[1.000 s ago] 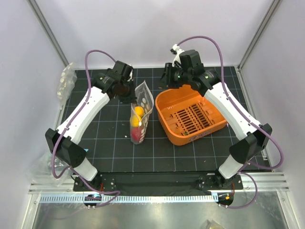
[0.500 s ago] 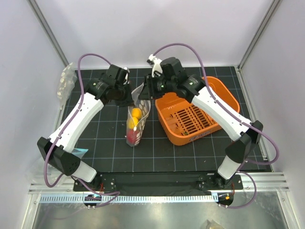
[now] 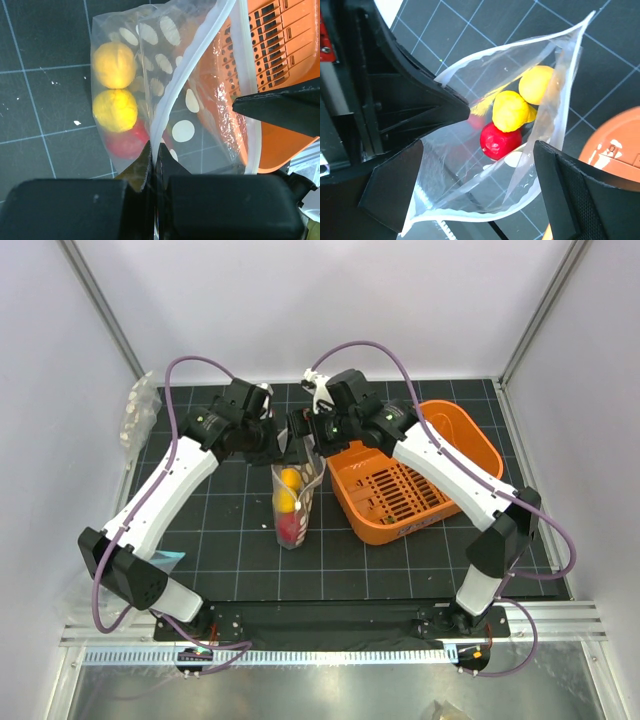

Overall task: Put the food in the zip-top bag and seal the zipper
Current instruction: Place the fake fruit in the zipper food storage bag, then zip the zipper food storage bag at the center of the board.

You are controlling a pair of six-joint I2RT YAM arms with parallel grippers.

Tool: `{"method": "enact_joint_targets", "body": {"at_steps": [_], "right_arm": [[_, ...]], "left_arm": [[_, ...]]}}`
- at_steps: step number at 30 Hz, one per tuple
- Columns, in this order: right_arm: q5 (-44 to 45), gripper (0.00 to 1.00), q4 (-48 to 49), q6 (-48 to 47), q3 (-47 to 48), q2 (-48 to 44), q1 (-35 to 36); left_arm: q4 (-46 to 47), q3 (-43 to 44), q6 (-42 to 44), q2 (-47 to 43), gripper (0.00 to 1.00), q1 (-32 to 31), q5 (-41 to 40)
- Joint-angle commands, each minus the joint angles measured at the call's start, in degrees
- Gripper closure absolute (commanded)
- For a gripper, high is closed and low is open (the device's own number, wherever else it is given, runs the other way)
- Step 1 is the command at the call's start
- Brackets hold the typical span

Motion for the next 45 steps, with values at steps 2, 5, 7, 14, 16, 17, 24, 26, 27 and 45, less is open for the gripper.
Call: {"method": "enact_joint_targets", "body": {"at_steps": [2, 5, 7, 14, 16, 17, 24, 26, 27, 45], "right_arm": [[2.7, 0.04, -1.4, -0.5, 2.2, -2.5, 0.4], [4.9, 0.10, -2.4, 0.1, 2.0, -3.9, 0.0], [6.5, 0.13, -3.0, 0.7, 1.9, -4.7, -0.3], [7.9, 0.27, -4.3, 4.5, -0.4, -6.8, -1.8], [8.2, 0.28, -5.4, 5.7, -0.8, -6.7, -1.9], [8.5, 0.28, -5.6, 6.0, -1.1, -6.8, -1.9], [7.2, 0.39, -5.6, 7.6, -1.7, -5.4, -1.8], [6.8, 0.45, -5.7, 8.5, -1.6, -5.1, -1.9], [6.6, 0.47, -5.6, 8.8, -1.6, -5.1, -1.9], [7.1, 0.97, -9.3, 9.3, 3.4, -1.3, -0.4]], "left_arm": [[3.4, 0.2, 0.0, -1.7, 1.00, -0.2, 1.0], [3.9, -0.1, 0.2, -1.7, 1.00, -0.2, 0.8], [4.1, -0.2, 0.4, -1.7, 1.00, -0.2, 0.8], [4.9, 0.0, 1.7, -1.3, 1.00, -0.2, 0.9], [5.1, 0.0, 1.8, -1.4, 1.00, -0.2, 1.3], [5.3, 0.1, 1.9, -1.5, 1.00, -0.2, 1.3], [5.0, 1.0, 3.2, -1.6, 1.00, -0.2, 0.1], [5.2, 0.9, 3.2, -1.7, 1.00, -0.2, 0.4], [5.2, 0.8, 3.2, -1.7, 1.00, -0.2, 0.5], [6.0, 3.3, 5.1, -0.4, 1.00, -0.2, -1.0]]}}
